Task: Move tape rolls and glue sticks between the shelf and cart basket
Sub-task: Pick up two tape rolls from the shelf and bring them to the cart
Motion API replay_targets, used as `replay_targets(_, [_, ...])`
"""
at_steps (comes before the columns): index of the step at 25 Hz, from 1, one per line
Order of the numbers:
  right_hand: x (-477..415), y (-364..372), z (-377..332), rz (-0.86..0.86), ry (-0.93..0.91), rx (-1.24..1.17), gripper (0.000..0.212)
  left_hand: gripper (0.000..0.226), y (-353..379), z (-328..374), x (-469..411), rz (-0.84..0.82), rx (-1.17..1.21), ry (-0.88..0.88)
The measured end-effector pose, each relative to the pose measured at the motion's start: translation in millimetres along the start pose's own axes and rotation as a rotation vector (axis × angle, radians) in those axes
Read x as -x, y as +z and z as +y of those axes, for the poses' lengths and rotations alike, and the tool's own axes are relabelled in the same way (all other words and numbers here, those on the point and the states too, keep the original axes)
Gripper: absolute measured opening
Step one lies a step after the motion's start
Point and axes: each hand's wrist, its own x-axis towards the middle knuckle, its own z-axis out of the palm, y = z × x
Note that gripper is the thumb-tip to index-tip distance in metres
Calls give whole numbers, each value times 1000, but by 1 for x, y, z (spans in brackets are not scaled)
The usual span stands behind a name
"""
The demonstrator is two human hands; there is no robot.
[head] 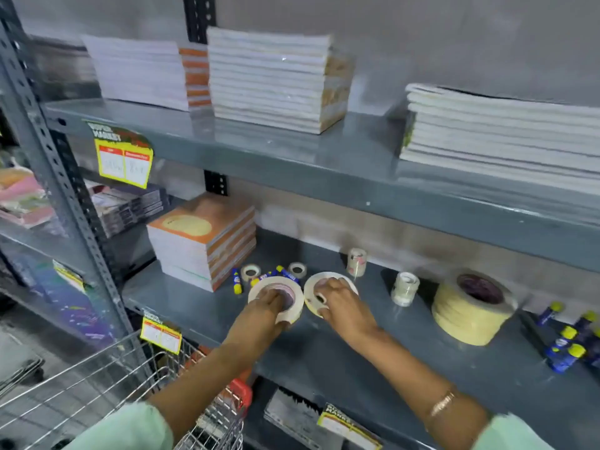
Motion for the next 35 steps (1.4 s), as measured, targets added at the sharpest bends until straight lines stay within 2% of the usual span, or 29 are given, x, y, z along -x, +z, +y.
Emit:
replay_targets(1, [-6, 5, 1, -83, 56, 6, 48, 49, 6, -6, -4, -129, -95, -52])
replay_targets(4, [-18, 25, 8, -138, 178, 5, 64, 54, 22, -19, -12, -280, -274, -64])
replay_targets(8, [-26, 39, 11, -148, 206, 120, 61, 48, 35, -25, -19, -224, -281, -64])
replay_targets(12, [-33, 46, 16, -144, 243, 153, 41, 48, 42, -25, -27, -182, -304, -103])
replay_targets(15, [-36, 47, 20, -71, 218, 130, 37, 46, 42, -24, -33, -186, -310, -128])
replay_targets(18, [-37, 37, 23, -9, 181, 96, 32, 42, 36, -22, -33, -124, -241, -175])
replay_targets(22, [-38, 15, 11, 102, 58, 20, 29, 36, 12, -20, -12, 93, -61, -216])
replay_targets(25, [-36, 5, -27, 169, -125, -114, 33, 32, -14, -36, 36, 283, 26, -342])
replay_targets(27, [-35, 6, -60, 169, -245, -185, 31, 34, -26, -53, 74, 338, 35, -427])
replay_targets(31, [-27, 47, -153, 33, -475, -242, 32, 34, -35, -90, 158, 364, -32, -722])
replay_targets(35, [-11, 124, -240, -153, -615, -165, 29, 19, -24, -141, 243, 348, 1, -992])
